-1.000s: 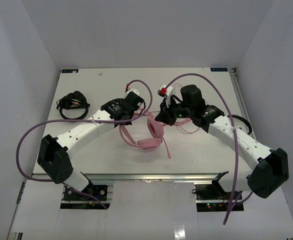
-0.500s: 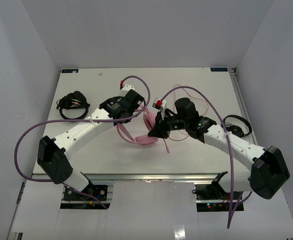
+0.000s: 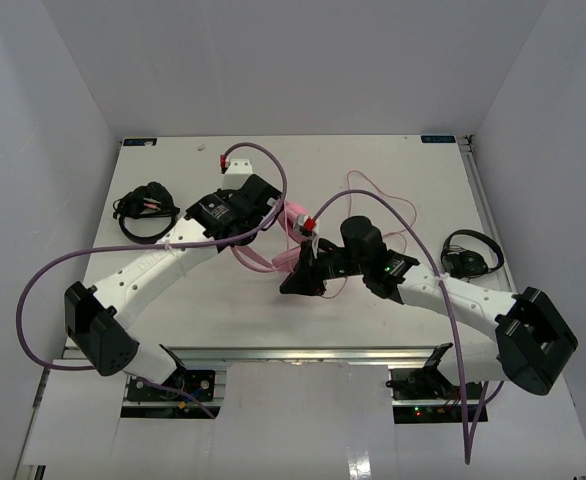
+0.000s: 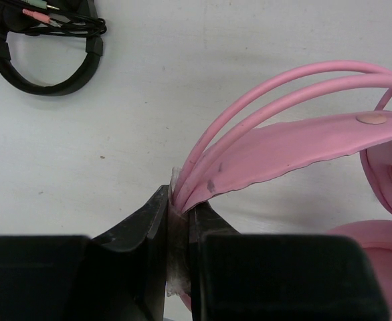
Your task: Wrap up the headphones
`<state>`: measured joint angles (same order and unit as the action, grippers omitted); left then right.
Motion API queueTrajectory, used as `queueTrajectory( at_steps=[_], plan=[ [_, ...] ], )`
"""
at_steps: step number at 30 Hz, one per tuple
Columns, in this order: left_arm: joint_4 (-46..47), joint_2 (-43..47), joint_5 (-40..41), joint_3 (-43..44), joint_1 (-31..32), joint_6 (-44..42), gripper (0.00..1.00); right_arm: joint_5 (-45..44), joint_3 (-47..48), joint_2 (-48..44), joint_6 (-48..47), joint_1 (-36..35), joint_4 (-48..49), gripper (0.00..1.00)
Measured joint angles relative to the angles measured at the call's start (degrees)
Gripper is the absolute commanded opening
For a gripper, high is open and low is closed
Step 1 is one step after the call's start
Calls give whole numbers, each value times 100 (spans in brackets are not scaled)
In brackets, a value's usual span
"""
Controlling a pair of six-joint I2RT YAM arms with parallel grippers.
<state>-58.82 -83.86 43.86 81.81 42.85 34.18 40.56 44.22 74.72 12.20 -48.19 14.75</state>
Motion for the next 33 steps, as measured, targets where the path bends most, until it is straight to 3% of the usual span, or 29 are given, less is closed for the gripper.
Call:
queueTrajectory(
  at_steps=[14, 26, 33],
  plan=[
    [207, 913, -280, -166, -30, 676, 0, -2108, -363, 117, 341, -797, 838, 8],
    [185, 1237, -658, -154, -31, 1060, 0, -4309, -908, -263, -214, -1718, 1499, 15],
    [187, 1464, -632, -154, -37, 1319, 0, -4810, -1145, -304, -445, -1870, 1815, 20]
  ],
)
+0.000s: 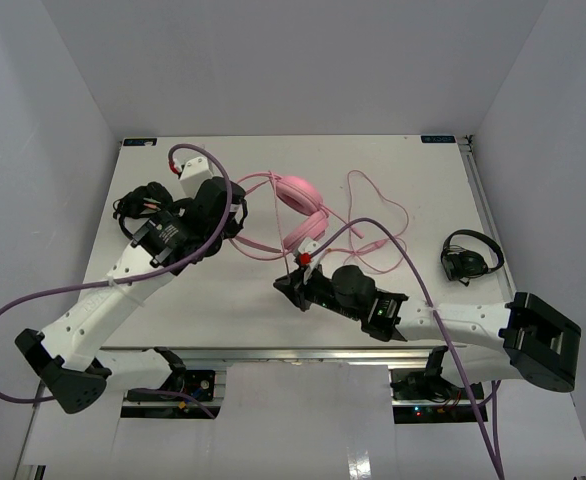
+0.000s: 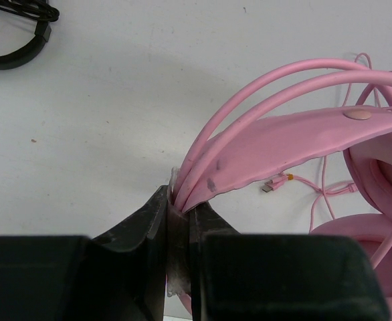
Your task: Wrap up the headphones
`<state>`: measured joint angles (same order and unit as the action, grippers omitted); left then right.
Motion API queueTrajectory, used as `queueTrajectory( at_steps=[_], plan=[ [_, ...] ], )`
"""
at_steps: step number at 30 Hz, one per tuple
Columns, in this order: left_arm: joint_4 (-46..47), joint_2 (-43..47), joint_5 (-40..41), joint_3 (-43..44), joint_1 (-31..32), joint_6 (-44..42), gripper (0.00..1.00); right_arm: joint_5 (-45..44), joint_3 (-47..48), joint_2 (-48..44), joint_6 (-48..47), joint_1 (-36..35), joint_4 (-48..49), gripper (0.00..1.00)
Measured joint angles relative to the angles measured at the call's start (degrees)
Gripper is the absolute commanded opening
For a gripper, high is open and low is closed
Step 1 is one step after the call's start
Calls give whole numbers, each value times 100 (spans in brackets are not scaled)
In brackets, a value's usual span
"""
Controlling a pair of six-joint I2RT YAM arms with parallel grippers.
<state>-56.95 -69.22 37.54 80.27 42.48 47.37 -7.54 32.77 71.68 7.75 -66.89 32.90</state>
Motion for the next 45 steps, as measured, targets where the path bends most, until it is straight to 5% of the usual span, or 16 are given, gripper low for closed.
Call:
queueTrajectory(
  at_steps=[45],
  plan=[
    [5, 1274, -374, -130, -26, 92, 0, -59, -904, 1340, -664, 261, 2870, 29]
  ],
)
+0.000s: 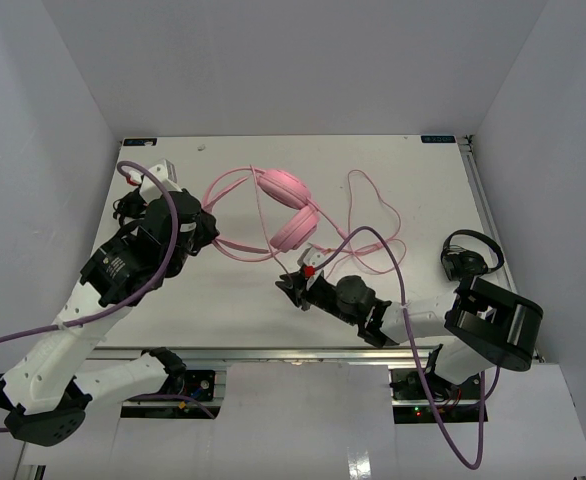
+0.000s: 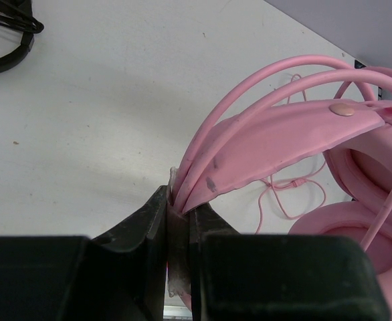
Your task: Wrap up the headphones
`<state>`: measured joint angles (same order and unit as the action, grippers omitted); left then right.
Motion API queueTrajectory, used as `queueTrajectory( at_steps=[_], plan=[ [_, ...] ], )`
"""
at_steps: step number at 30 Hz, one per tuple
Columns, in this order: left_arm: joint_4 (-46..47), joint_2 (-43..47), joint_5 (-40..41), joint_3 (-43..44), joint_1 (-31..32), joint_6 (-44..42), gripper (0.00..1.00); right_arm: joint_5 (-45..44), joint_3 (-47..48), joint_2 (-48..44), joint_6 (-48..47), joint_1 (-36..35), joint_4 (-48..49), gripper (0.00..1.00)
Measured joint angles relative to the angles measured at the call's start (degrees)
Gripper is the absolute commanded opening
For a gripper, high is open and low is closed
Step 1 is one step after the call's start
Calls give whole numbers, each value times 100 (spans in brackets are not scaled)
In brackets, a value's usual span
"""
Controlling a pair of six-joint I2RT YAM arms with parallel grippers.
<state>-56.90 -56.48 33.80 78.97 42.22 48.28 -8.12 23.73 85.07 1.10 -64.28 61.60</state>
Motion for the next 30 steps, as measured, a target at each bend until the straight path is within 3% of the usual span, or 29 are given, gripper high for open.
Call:
queueTrajectory(
  at_steps=[22, 30],
  plan=[
    [-7, 322, 89, -130, 0, 117, 0, 522, -205, 198, 80, 355, 457, 31],
    [69, 463, -104, -154, 0, 149, 0, 868, -223, 515, 175, 485, 784, 18]
  ],
)
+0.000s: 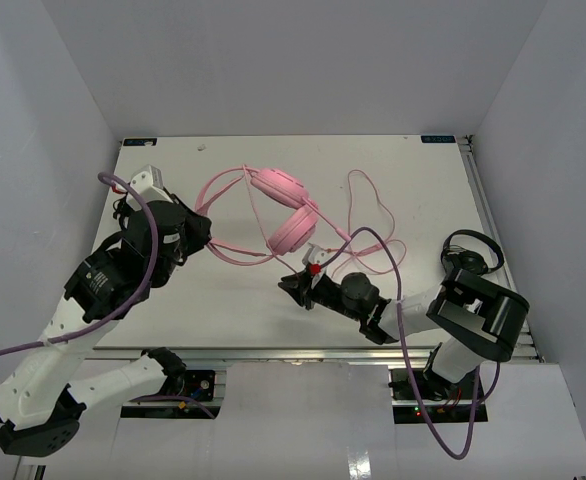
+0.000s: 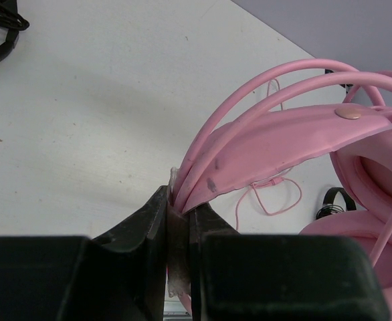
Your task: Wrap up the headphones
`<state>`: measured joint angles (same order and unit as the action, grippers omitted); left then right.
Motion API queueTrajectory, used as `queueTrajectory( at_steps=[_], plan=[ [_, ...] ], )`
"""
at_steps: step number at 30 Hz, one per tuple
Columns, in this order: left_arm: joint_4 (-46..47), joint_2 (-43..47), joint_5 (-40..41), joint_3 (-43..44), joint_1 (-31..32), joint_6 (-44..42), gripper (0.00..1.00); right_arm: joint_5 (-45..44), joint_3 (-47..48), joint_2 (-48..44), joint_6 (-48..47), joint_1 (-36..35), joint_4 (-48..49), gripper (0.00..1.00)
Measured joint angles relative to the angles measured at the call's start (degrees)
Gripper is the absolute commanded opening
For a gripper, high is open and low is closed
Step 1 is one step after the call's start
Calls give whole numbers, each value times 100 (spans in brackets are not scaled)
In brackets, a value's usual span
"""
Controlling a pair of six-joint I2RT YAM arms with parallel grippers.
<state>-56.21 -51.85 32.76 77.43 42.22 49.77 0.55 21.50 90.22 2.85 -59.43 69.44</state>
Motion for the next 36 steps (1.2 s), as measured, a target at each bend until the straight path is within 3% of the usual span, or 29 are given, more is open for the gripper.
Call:
queueTrajectory(
  at_steps=[3, 12, 20, 28, 32, 36],
  plan=[
    [152, 63, -116, -88, 0, 32, 0, 133, -9, 127, 46, 23, 123, 13],
    [481, 294, -640, -315, 0, 55, 0, 388, -42, 333, 159, 82, 324, 17],
    [640, 301, -1107, -315, -4, -116, 0, 661, -46, 533, 312, 276, 452, 8],
    [1085, 301, -2798, -328, -11, -1429, 0, 1252, -179, 421, 789, 1152, 344, 8],
    [1210, 312, -3578, -586, -11, -2108, 0, 1417, -73, -352, 950, 1727, -302, 8],
    [1145, 263, -3766, -910, -11, -2603, 0, 1377, 305, -1139, 1001, 2036, -1449, 8]
  ],
)
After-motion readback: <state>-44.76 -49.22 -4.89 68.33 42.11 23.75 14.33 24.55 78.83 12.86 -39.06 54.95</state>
